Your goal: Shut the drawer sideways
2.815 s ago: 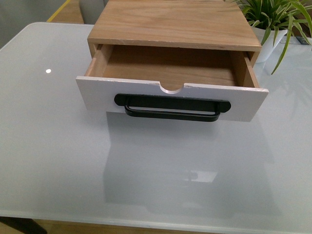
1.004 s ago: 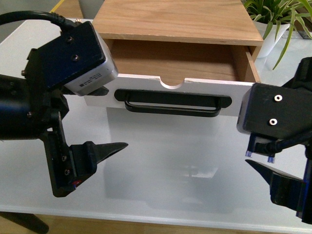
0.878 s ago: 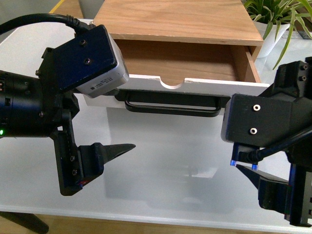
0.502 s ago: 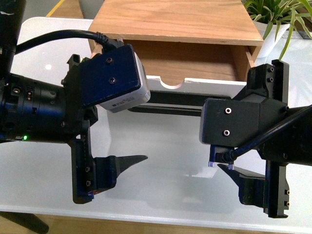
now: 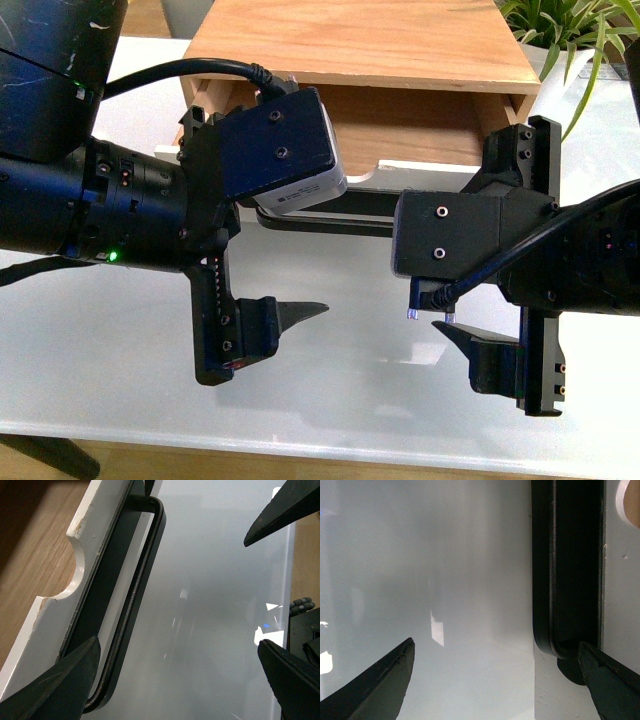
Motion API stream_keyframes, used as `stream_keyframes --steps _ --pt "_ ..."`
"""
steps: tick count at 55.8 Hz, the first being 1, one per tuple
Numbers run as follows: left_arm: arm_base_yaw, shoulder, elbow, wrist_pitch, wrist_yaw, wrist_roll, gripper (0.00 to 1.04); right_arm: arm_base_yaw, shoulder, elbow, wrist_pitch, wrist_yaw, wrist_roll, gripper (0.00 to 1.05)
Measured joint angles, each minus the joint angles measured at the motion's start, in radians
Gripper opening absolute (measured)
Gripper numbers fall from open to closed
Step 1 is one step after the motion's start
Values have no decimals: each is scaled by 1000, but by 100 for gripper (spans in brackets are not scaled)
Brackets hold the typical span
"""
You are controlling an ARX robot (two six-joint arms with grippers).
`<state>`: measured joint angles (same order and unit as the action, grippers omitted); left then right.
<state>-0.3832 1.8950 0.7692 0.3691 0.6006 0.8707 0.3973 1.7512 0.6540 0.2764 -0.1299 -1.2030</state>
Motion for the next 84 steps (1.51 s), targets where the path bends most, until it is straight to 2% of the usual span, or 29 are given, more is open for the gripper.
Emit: stream_keyframes --steps 36,84 --pt "0 81 84 -31 2 0 96 26 68 70 -18 -2 -11 96" --pt "-10 191 209 -149 17 26 96 43 205 185 -65 5 -23 96"
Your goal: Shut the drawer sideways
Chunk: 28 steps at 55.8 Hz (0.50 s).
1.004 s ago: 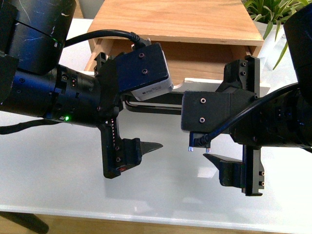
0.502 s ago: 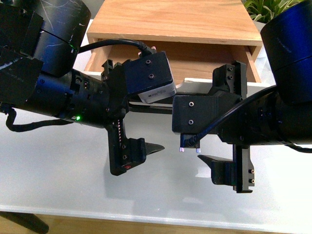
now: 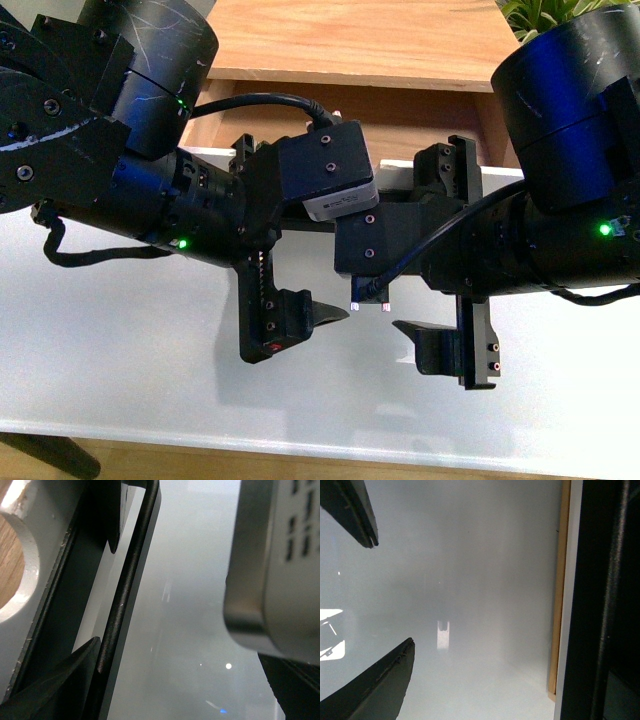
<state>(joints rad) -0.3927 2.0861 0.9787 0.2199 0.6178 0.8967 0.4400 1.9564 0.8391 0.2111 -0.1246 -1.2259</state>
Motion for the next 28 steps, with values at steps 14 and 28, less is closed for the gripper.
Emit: stream_keyframes --steps 14,28 --pt "0 14 20 -4 11 7 96 -10 5 10 5 -4 2 96" --pt "10 46 89 -8 2 5 96 -53 8 47 11 6 -2 96"
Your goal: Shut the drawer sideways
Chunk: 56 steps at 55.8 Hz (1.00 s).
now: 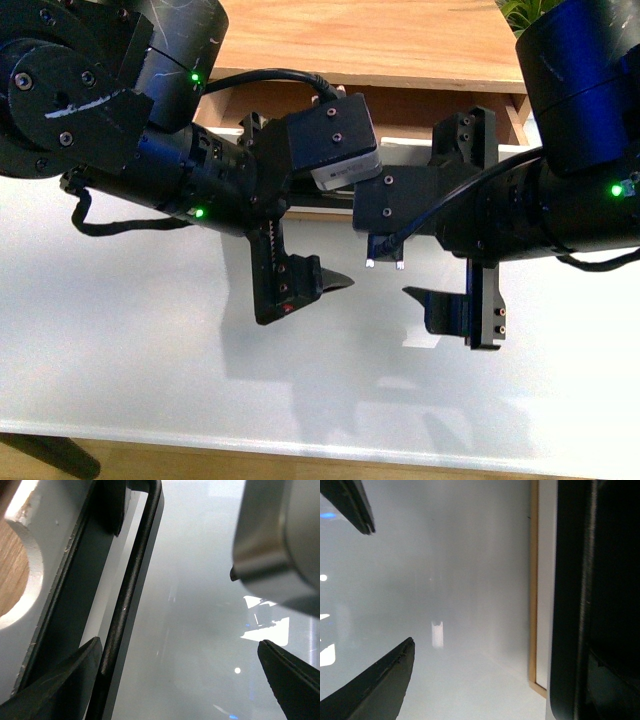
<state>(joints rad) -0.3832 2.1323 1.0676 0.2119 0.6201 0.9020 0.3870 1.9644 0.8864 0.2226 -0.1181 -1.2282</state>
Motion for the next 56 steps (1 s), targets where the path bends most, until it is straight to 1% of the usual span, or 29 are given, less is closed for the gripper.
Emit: stream_keyframes --steps 10,20,38,56 --pt "8 45 94 -31 -10 -4 96 -34 36 68 0 9 -4 96" --pt "14 85 172 -66 -9 -10 96 -41 76 120 -1 8 -20 96" --pt "23 191 376 -143 -34 -18 96 -63 174 259 11 31 -30 96" --pt "23 209 410 -166 -40 -29 96 -69 198 283 24 39 -26 96"
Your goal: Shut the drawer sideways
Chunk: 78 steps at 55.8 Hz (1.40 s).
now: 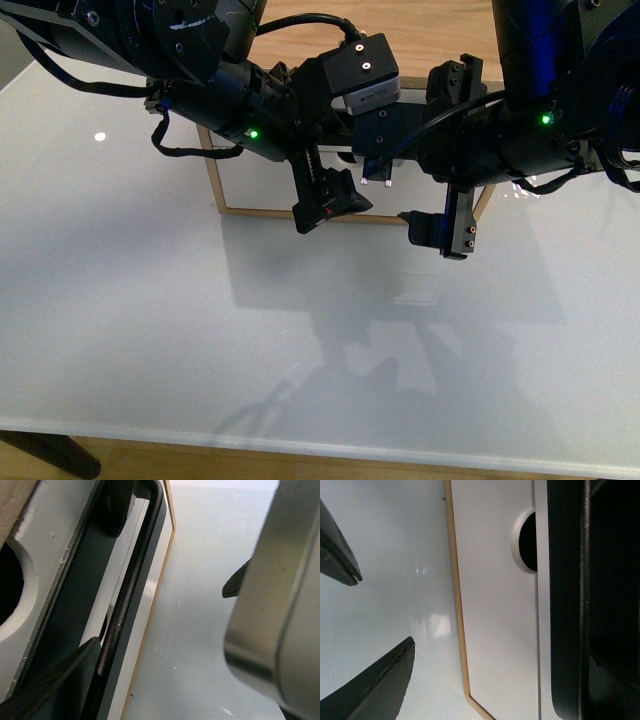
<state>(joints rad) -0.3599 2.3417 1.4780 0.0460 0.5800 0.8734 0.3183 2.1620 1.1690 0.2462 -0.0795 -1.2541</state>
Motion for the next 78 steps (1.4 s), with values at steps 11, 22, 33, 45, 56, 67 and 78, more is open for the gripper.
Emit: stream_keyframes --steps 11,22,33,45,56,67,78 --pt "0 -20 -36 44 23 -7 96 -1 -32 -37 9 -15 0 96" --pt "17 -157 -197 155 42 -24 96 -16 -159 -156 19 -50 28 96" --pt "75 -440 -453 377 68 -182 96 -39 -387 -352 129 -81 133 96" --pt "233 -783 -716 620 -81 -597 96 -95 -743 -605 370 39 523 96" --pt "245 -954 -990 846 -690 -845 53 -137 -925 -864 673 258 1139 56" --pt "277 -1113 -1174 871 -659 -865 9 -196 -1093 -995 637 195 1233 12" --pt "356 -1305 -1319 823 -584 -871 2 -290 -1289 -1091 533 90 1241 2"
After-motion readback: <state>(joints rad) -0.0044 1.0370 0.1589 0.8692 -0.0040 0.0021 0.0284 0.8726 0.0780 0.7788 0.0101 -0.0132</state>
